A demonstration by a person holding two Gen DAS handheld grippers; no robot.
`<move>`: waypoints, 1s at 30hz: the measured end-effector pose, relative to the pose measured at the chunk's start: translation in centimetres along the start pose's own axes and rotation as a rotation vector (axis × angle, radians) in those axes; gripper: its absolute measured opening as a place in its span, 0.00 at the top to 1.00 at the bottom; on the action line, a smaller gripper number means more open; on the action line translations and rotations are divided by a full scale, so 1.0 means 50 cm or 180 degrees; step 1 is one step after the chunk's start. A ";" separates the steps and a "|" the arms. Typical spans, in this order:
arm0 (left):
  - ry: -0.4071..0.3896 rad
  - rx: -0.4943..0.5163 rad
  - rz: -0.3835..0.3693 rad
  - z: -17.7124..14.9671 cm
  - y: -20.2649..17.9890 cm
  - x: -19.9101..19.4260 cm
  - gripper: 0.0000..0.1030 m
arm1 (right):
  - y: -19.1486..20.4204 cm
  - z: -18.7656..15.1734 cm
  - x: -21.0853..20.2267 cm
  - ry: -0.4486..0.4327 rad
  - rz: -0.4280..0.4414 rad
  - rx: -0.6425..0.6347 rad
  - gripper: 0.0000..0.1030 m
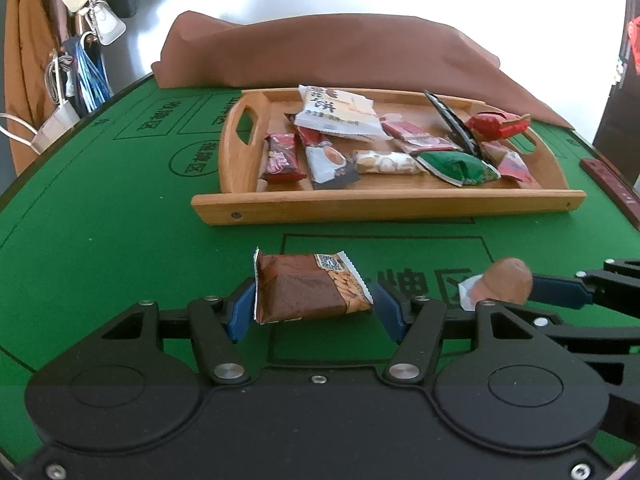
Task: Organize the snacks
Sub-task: 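Grasp the brown almond snack bar with the left tool while the right tool grasps the pink jelly cup, then lift both held snacks and carry them over the wooden tray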
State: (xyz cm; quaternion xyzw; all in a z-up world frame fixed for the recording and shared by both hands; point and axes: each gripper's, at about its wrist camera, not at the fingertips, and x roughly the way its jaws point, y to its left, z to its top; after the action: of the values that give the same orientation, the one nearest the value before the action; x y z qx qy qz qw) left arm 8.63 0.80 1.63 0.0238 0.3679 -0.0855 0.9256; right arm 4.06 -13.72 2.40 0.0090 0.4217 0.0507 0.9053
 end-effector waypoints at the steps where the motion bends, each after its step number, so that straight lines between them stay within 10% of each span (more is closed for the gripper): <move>1: 0.0006 0.0013 -0.0004 -0.002 -0.001 -0.001 0.41 | -0.002 0.000 0.001 0.0000 -0.0004 0.0005 0.62; 18: -0.0061 0.0111 0.0094 -0.009 -0.008 -0.001 0.33 | 0.016 0.006 0.017 -0.0094 -0.0109 -0.0137 0.47; 26: 0.0002 0.0022 0.0054 -0.004 -0.006 0.020 0.28 | 0.019 0.003 0.020 -0.0039 -0.0146 -0.0126 0.59; 30: -0.0038 0.0051 0.0043 -0.003 -0.016 0.014 0.49 | 0.021 0.006 0.020 -0.0021 -0.0137 -0.0092 0.59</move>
State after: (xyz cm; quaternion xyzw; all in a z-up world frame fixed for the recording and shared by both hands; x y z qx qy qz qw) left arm 8.90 -0.09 1.03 0.0331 0.3616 -0.0824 0.9281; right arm 4.85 -12.56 1.91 -0.0130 0.4181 0.0374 0.9076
